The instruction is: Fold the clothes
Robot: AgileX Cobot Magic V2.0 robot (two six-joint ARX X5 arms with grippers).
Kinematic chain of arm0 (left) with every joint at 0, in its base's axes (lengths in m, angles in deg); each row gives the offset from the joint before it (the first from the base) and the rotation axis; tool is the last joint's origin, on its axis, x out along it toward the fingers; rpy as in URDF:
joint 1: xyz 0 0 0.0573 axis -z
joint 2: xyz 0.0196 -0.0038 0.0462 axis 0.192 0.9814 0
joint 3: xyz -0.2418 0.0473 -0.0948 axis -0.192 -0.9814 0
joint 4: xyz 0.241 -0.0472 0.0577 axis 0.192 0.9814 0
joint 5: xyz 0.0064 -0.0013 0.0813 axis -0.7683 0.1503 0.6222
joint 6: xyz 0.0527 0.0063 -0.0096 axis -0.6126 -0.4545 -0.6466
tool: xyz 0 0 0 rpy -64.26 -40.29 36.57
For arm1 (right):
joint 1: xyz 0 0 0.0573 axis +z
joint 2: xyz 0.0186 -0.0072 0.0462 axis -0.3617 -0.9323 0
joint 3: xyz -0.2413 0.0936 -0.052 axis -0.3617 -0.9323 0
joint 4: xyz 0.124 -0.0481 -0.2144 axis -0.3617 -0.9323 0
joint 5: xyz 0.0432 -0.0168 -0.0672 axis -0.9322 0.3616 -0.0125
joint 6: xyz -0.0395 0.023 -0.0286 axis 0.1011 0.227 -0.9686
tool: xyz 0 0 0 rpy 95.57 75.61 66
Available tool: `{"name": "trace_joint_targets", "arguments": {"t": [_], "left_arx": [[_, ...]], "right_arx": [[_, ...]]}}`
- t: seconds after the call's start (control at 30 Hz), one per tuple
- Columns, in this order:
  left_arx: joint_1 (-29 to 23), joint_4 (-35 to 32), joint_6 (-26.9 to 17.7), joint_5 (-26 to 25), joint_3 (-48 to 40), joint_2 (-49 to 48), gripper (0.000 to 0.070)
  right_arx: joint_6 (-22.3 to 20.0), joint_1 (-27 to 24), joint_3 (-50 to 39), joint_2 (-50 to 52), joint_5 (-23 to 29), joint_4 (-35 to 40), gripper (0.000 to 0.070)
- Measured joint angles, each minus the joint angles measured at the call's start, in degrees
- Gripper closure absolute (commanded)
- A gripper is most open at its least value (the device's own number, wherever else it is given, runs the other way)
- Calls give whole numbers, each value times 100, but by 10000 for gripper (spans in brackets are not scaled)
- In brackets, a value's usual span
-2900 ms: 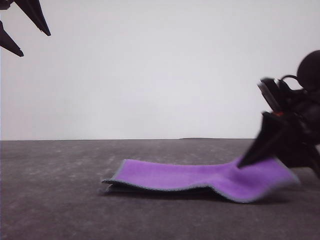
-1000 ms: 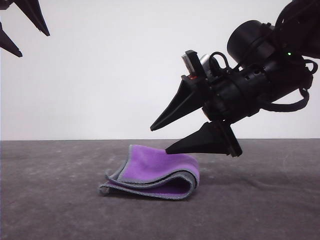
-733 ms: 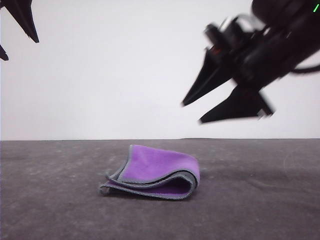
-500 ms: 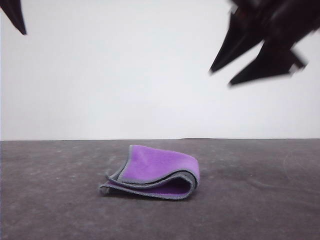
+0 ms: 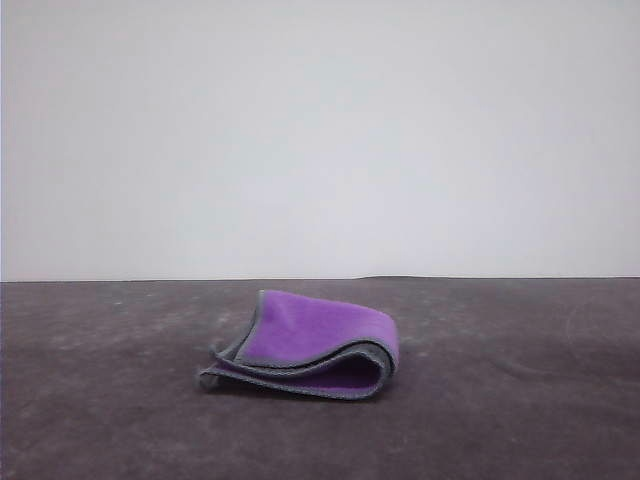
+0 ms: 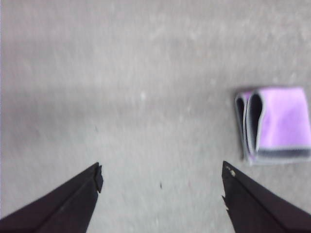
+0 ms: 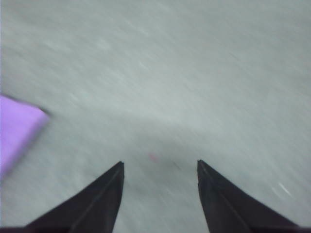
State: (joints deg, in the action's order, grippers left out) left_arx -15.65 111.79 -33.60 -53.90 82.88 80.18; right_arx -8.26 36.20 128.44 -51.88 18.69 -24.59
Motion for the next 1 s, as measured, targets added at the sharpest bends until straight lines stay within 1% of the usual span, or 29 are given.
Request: {"name": "trace_joint_targets", "arguments": {"t": [0.1, 0.23, 0.27, 0.3, 0.33, 0.37, 0.4, 0.43, 0.47, 0.63, 0.8, 1.0], "left_arx": [[0, -148, 48, 0, -439, -15, 225], [0, -300, 112, 0, -699, 0, 230], [0, -337, 123, 0, -710, 1, 253], [0, -388, 133, 0, -710, 3, 317], [0, -436, 134, -5, -710, 3, 457], [0, -475, 133, -12, -710, 3, 587], [0, -493, 135, -22, -710, 3, 667], [0, -521, 140, -28, -710, 3, 691], [0, -549, 145, -35, -710, 3, 700], [0, -675, 158, -118, -710, 3, 700], [0, -686, 419, -122, -710, 3, 700], [0, -686, 486, -125, -710, 3, 700]], "right_arx": [[-66, -96, 0, 41, -26, -111, 458], [-165, -123, 0, 41, -214, -121, 502], [-177, -123, 0, 42, -254, -121, 521], [-186, -123, 0, 40, -282, -119, 571], [-187, -123, 0, 40, -297, -120, 646], [-188, -123, 0, 40, -309, -121, 699], [-193, -123, 0, 42, -318, -121, 694], [-193, -123, 0, 41, -324, -121, 694], [-193, -123, 0, 40, -328, -121, 694], [-192, -123, 0, 41, -304, -89, 694], [-168, -123, 0, 42, -295, -71, 694], [-151, -123, 0, 42, -295, -71, 694]]}}
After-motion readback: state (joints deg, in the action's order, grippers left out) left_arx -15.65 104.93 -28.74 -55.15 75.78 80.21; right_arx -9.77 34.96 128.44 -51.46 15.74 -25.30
